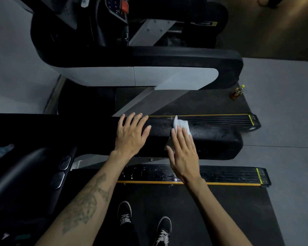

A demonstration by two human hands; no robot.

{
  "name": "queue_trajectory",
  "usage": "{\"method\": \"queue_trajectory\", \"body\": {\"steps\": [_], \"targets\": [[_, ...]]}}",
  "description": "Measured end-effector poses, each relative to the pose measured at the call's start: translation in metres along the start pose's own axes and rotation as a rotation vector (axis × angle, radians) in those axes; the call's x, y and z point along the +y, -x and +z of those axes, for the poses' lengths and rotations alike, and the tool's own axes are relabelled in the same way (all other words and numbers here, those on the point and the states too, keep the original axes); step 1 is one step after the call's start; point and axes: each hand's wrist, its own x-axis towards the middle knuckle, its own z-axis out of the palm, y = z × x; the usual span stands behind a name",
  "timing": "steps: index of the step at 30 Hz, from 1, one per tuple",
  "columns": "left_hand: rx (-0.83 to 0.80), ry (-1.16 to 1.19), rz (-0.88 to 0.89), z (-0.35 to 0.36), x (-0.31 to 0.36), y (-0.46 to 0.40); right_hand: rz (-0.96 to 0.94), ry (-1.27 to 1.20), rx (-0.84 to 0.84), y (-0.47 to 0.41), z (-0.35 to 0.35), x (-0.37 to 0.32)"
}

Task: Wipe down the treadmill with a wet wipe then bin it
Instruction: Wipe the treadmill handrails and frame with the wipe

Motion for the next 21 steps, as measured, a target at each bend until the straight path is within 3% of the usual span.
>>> {"method": "queue_trajectory", "body": {"steps": [4,10,13,17,21], "targets": [[0.018,-0.005,0.005,0.003,-0.001,0.0,0.2,-0.044,-0.049,-0.042,0.003,-0.025],[0.018,-0.029,0.01,0.002,-0.001,0.0,-0.084,-0.036,-0.158,-0.022,-0.008,-0.006],[0.034,-0.023,0.003,0.004,0.0,0.0,0.0,-0.013,-0.131,-0.024,-0.013,0.006],[0.038,-0.037,-0.008,0.005,0.0,0.0,0.192,-0.042,-0.197,-0.064,-0.008,-0.028],[0.031,-0.035,0.009,0.003,0.0,0.0,-0.005,-0.029,-0.271,-0.066,-0.012,-0.029]]}}
